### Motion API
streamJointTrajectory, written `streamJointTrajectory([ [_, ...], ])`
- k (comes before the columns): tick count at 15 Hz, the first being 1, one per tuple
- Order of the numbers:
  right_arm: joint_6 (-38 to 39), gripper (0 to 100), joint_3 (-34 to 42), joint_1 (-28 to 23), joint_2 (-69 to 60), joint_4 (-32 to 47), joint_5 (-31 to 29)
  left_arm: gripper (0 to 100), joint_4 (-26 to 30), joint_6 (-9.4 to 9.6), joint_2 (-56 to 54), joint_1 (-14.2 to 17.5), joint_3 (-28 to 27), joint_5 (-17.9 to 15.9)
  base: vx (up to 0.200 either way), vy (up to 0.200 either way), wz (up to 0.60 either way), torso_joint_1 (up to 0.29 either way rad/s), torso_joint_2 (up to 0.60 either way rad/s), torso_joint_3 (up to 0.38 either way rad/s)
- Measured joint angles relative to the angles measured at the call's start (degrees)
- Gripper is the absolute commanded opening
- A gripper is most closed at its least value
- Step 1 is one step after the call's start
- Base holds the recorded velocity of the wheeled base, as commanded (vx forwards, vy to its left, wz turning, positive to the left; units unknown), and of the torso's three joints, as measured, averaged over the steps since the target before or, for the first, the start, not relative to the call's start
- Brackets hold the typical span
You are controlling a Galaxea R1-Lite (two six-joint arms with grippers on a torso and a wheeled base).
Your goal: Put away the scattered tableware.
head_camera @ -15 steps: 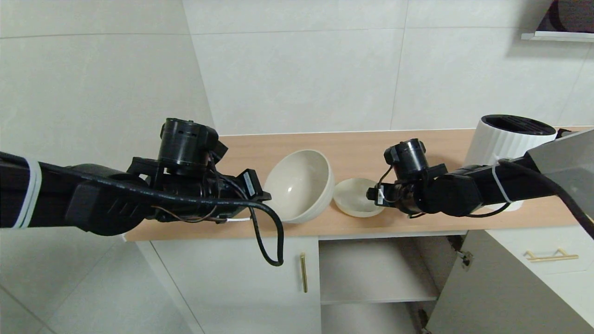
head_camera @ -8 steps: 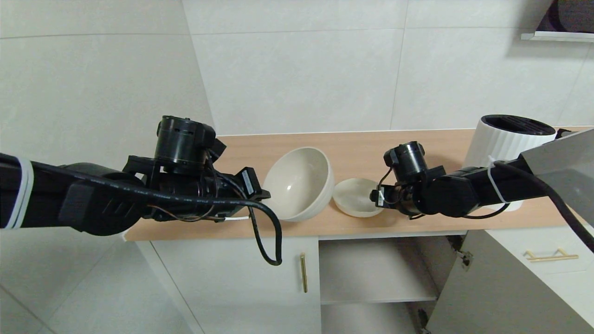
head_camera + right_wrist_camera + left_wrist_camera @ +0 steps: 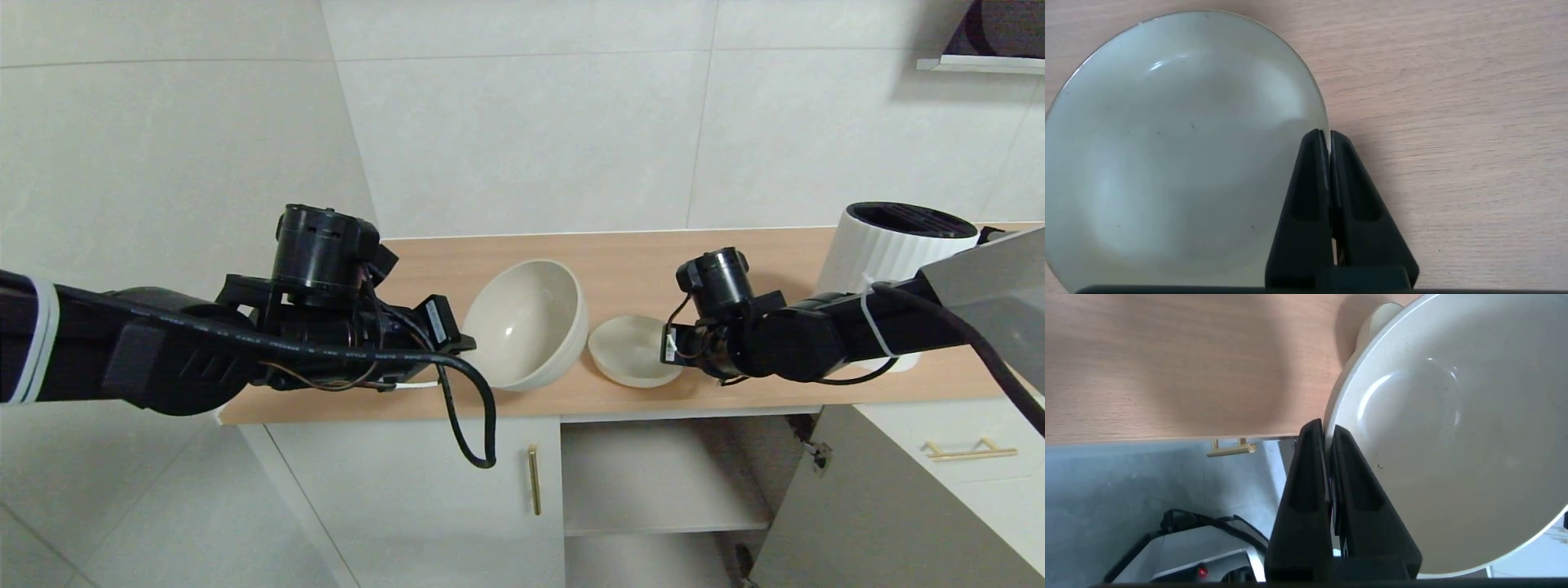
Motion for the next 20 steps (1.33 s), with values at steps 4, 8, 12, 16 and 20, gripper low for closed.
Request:
streamJointTrajectory([
  [4,0.20,0,1.40,-0.04,-1.84,0.35,0.66,0,-0.02,0.16,-0.44,0.00,1.10,0.04,0.000,0.000,0.00,0.000,0.00,0.000],
  [8,0.99,0,7.24,-0.59,-8.48,0.24,8.02,0,0.00,2.67,-2.01,0.00,3.08,-0.02,0.000,0.000,0.00,0.000,0.00,0.000],
  [12,0.88,0,15.24,-3.19,-18.42,0.29,17.51,0,-0.02,3.94,-5.07,0.16,5.71,-0.11,0.000,0.000,0.00,0.000,0.00,0.000],
  [16,0.50,0,20.92,-3.83,-25.69,0.35,17.98,0,0.00,8.45,-9.64,0.74,10.95,-0.20,0.000,0.000,0.00,0.000,0.00,0.000],
  [20,-2.49,0,22.91,-3.89,-27.93,0.22,17.83,0,0.09,8.69,-11.41,0.79,12.02,-0.27,-0.050,0.000,0.00,-0.001,0.00,0.002],
])
